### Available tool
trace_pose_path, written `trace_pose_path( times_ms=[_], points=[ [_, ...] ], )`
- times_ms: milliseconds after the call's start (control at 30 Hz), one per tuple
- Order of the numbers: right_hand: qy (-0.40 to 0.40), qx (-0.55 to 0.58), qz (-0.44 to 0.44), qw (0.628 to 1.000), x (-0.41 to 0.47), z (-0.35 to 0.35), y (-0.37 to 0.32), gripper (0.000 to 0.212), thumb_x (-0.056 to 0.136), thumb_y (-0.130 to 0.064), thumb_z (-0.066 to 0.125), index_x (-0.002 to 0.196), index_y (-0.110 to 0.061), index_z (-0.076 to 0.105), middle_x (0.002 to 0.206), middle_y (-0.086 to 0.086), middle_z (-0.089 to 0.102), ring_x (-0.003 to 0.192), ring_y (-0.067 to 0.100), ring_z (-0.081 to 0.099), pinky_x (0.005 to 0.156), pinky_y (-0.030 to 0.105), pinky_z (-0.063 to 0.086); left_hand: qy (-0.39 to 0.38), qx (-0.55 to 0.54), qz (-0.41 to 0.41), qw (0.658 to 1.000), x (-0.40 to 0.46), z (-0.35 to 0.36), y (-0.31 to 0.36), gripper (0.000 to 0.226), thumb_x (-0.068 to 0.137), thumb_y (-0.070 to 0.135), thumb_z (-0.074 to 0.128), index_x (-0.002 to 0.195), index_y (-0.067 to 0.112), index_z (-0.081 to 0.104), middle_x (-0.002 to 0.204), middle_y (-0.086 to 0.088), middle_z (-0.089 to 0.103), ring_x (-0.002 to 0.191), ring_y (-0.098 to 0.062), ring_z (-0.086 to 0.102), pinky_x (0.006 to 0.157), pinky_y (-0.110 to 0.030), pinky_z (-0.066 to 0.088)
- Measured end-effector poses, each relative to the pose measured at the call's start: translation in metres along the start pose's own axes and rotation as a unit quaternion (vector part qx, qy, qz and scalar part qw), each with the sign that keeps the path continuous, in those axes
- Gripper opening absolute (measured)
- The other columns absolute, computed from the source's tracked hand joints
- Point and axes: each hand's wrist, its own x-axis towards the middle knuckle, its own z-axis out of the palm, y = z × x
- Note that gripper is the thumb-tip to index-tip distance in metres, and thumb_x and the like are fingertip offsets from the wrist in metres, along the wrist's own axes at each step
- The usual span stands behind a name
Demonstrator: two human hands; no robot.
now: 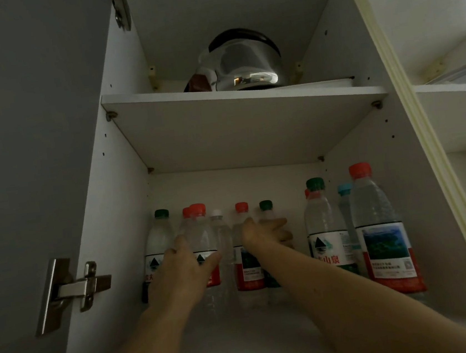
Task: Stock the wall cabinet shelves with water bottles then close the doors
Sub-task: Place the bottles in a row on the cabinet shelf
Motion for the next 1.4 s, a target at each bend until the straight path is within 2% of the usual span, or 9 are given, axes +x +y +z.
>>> trace_pose_path(
  times_ms=[233, 367, 533, 700, 900, 1000, 1100, 1267, 1400],
  points=[
    [-0.045, 0.038, -0.013, 0.998, 0.006, -0.006, 0.009, 0.105, 0.090, -0.070, 0.045, 0.160, -0.016, -0.012, 0.166, 0.020, 0.004, 0.150, 0.046, 0.011, 0.121, 0.057, 0.020, 0.026, 0.009, -0.008, 1.000, 0.006, 0.007, -0.006, 0.075, 0.091, 0.062, 0.059, 0.144, 0.015, 0.035, 0.135, -0.014, 0.053, 0.117, -0.032, 0.058, 0.090, -0.043, 0.053],
    [-0.045, -0.023, -0.053, 0.997, -0.018, -0.014, 0.011, 0.096, 0.096, -0.061, 0.042, 0.160, -0.015, -0.013, 0.167, 0.018, -0.017, 0.153, 0.042, -0.010, 0.124, 0.058, 0.002, 0.065, 0.058, -0.050, 0.995, 0.008, 0.004, -0.011, 0.074, 0.092, 0.057, 0.062, 0.145, 0.015, 0.033, 0.132, -0.017, 0.053, 0.113, -0.037, 0.059, 0.082, -0.044, 0.053],
    [-0.091, -0.130, -0.336, 0.929, -0.084, -0.046, 0.029, 0.080, 0.096, -0.039, 0.052, 0.159, -0.015, 0.009, 0.168, 0.014, -0.004, 0.154, 0.038, -0.007, 0.123, 0.060, 0.005, 0.109, 0.097, -0.097, 0.985, 0.004, -0.005, -0.019, 0.066, 0.090, 0.054, 0.066, 0.137, 0.013, 0.046, 0.128, -0.021, 0.056, 0.110, -0.042, 0.059, 0.068, -0.040, 0.041],
    [0.036, -0.159, -0.515, 0.842, -0.128, -0.127, 0.078, 0.066, 0.090, -0.032, 0.056, 0.150, -0.025, 0.031, 0.163, 0.001, 0.017, 0.152, 0.024, 0.002, 0.126, 0.053, 0.009, 0.148, 0.098, -0.079, 0.981, -0.005, -0.005, -0.007, 0.101, 0.083, 0.053, 0.076, 0.154, 0.005, 0.022, 0.142, -0.032, 0.040, 0.125, -0.049, 0.043, 0.096, -0.055, 0.043],
    [0.119, -0.189, -0.473, 0.852, -0.117, -0.202, 0.126, 0.073, 0.091, -0.027, 0.063, 0.154, -0.023, 0.026, 0.165, 0.003, 0.005, 0.154, 0.030, -0.001, 0.124, 0.054, 0.017, 0.129, 0.019, 0.143, 0.981, -0.021, -0.003, 0.047, 0.093, 0.086, 0.052, 0.073, 0.154, 0.012, 0.025, 0.153, -0.014, 0.023, 0.137, -0.037, 0.032, 0.107, -0.048, 0.040],
    [0.115, -0.226, -0.452, 0.855, -0.106, -0.216, 0.141, 0.087, 0.093, -0.021, 0.064, 0.158, -0.025, 0.006, 0.166, 0.006, -0.006, 0.154, 0.036, -0.005, 0.123, 0.055, 0.015, 0.071, -0.074, 0.191, 0.976, -0.024, 0.011, 0.089, 0.098, 0.084, 0.058, 0.072, 0.158, 0.020, 0.019, 0.156, -0.005, 0.018, 0.140, -0.026, 0.032, 0.105, -0.035, 0.036],
    [0.085, -0.248, -0.408, 0.874, -0.098, -0.215, 0.152, 0.106, 0.092, -0.017, 0.070, 0.155, -0.030, -0.015, 0.164, 0.007, -0.015, 0.151, 0.040, 0.008, 0.118, 0.053, 0.031, -0.003, -0.129, 0.196, 0.972, -0.031, 0.031, 0.129, 0.106, 0.079, 0.057, 0.077, 0.159, 0.025, 0.017, 0.159, -0.001, 0.019, 0.144, -0.022, 0.030, 0.108, -0.034, 0.033],
    [0.078, -0.163, -0.349, 0.920, -0.091, -0.209, 0.164, 0.093, 0.098, -0.023, 0.062, 0.158, -0.024, -0.009, 0.158, 0.013, 0.014, 0.122, 0.036, 0.054, 0.090, 0.044, 0.056, -0.171, -0.191, 0.160, 0.953, -0.045, 0.060, 0.159, 0.099, 0.081, 0.041, 0.083, 0.156, 0.033, 0.019, 0.154, 0.000, 0.040, 0.134, -0.018, 0.047, 0.108, -0.040, 0.045],
    [0.098, -0.131, -0.349, 0.923, -0.091, -0.202, 0.174, 0.086, 0.102, -0.033, 0.053, 0.159, -0.027, -0.010, 0.142, 0.007, 0.034, 0.113, 0.027, 0.056, 0.082, 0.038, 0.054, -0.194, -0.201, 0.138, 0.950, -0.047, 0.070, 0.161, 0.114, 0.080, 0.025, 0.086, 0.159, 0.033, 0.004, 0.146, 0.000, 0.049, 0.129, -0.021, 0.054, 0.109, -0.044, 0.048]
  ],
)
